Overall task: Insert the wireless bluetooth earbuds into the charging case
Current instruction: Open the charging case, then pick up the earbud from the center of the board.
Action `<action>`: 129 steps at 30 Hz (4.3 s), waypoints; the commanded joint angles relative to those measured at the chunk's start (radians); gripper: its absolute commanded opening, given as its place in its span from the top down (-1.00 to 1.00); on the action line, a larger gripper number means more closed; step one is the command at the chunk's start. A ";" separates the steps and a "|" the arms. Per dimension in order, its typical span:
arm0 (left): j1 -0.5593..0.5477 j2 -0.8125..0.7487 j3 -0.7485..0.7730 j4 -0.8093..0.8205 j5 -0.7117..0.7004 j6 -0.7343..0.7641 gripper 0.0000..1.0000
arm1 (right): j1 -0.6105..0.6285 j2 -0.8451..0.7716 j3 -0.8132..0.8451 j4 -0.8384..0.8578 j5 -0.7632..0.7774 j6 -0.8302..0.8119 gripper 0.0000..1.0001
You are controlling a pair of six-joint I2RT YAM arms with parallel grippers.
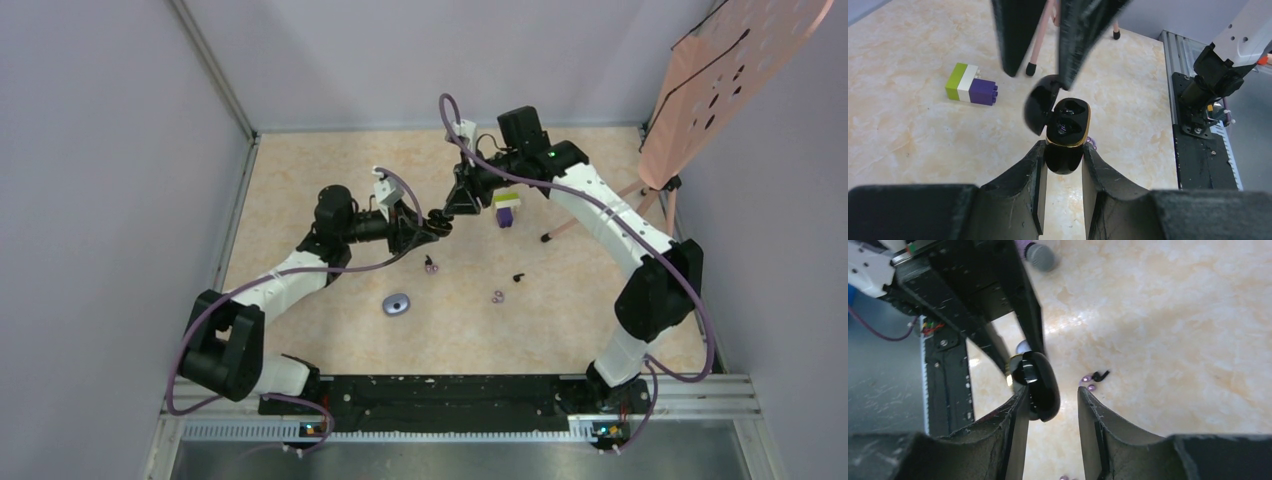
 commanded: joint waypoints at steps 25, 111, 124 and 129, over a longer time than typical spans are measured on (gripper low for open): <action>0.080 -0.004 0.041 -0.020 0.062 -0.144 1.00 | -0.077 -0.173 -0.081 -0.168 0.155 -0.107 0.16; 0.285 -0.223 0.054 -0.411 -0.065 -0.081 1.00 | -0.066 0.163 -0.358 -0.351 0.493 -1.160 0.32; 0.288 -0.227 0.041 -0.408 -0.070 -0.082 1.00 | -0.054 0.192 -0.350 -0.344 0.490 -1.123 0.37; 0.288 -0.229 0.037 -0.408 -0.071 -0.080 1.00 | -0.047 0.198 -0.360 -0.341 0.488 -1.110 0.44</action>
